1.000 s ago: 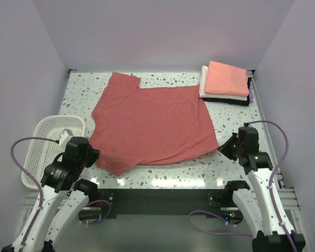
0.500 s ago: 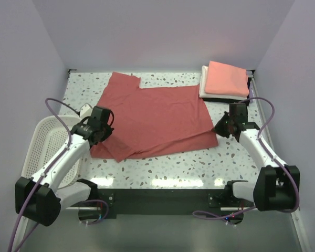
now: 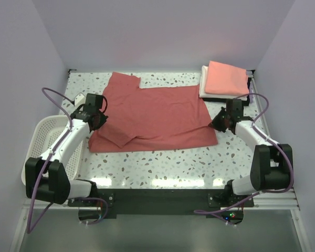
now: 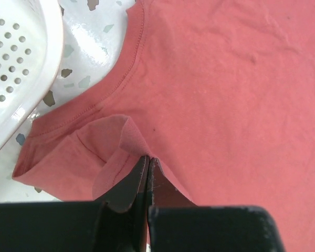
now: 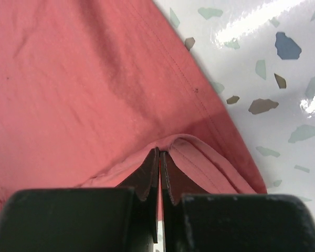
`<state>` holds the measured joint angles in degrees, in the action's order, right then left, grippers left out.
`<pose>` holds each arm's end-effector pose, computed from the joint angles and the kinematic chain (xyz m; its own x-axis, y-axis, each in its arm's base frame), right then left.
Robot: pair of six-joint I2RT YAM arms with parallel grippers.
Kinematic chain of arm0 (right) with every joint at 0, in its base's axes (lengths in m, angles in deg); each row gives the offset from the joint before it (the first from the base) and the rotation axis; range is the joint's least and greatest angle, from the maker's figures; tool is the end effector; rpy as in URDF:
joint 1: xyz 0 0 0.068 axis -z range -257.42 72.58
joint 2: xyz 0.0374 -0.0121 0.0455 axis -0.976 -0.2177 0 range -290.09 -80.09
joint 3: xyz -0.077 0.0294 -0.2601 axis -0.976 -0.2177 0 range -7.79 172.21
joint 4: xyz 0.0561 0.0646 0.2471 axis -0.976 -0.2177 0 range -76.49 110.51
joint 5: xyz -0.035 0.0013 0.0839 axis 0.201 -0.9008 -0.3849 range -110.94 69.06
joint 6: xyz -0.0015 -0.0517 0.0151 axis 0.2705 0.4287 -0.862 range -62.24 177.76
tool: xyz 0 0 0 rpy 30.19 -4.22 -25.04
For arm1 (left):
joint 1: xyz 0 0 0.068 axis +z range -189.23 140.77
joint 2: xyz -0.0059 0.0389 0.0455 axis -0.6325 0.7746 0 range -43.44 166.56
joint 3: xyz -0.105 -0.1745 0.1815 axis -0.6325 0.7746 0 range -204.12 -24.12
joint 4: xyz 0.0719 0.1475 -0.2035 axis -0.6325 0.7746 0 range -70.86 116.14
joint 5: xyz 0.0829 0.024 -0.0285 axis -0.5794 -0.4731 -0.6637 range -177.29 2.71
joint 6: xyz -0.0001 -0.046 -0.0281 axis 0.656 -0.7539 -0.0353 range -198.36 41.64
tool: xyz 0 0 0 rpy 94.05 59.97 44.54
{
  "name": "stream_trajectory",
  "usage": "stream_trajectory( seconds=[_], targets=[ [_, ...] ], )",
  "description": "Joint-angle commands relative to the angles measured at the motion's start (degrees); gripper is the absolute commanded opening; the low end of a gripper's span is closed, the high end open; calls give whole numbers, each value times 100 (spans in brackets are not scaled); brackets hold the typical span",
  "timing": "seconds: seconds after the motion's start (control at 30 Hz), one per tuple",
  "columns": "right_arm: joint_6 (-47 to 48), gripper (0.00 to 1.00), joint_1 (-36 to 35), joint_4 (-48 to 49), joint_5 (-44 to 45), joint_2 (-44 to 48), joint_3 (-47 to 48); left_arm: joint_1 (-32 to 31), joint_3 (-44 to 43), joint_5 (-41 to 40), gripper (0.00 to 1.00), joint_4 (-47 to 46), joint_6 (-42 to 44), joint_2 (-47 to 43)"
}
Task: Fold and stack the t-shirts
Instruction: Fold the tshirt
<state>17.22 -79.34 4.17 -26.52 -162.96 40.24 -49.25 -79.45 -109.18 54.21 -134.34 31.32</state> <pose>0.2909 0.0132 0.1995 -0.6531 0.6254 -0.4270 0.4346 0.7713 0.4650 0.2621 -0.0328 0.2562 -0.4056 -0.7095 -0.5763 -0.6935 0.6496 -0.3116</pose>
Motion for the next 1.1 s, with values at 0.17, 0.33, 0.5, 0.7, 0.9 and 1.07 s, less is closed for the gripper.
stream_trajectory(
  seconds=[0.17, 0.33, 0.5, 0.7, 0.9, 1.07],
  targets=[
    [-165, 0, 243, 746, -4, 78, -171, 220, -408, 229, 0, -369, 369, 267],
    [-183, 0, 402, 939, -109, -36, -250, 308, -417, 229, 0, -404, 396, 267],
    [-192, 0, 429, 983, -179, -80, -242, 369, -487, 273, 0, -413, 413, 328],
    [-218, 0, 429, 1080, -426, -335, -75, 413, -566, 282, 0, -466, 431, 486],
    [-201, 0, 429, 1089, -452, -519, 22, 431, -698, 413, 0, -641, 492, 864],
    [-166, 6, 437, 1063, -435, -616, 136, 510, -891, 641, 7, -878, 755, 1277]
  ],
)
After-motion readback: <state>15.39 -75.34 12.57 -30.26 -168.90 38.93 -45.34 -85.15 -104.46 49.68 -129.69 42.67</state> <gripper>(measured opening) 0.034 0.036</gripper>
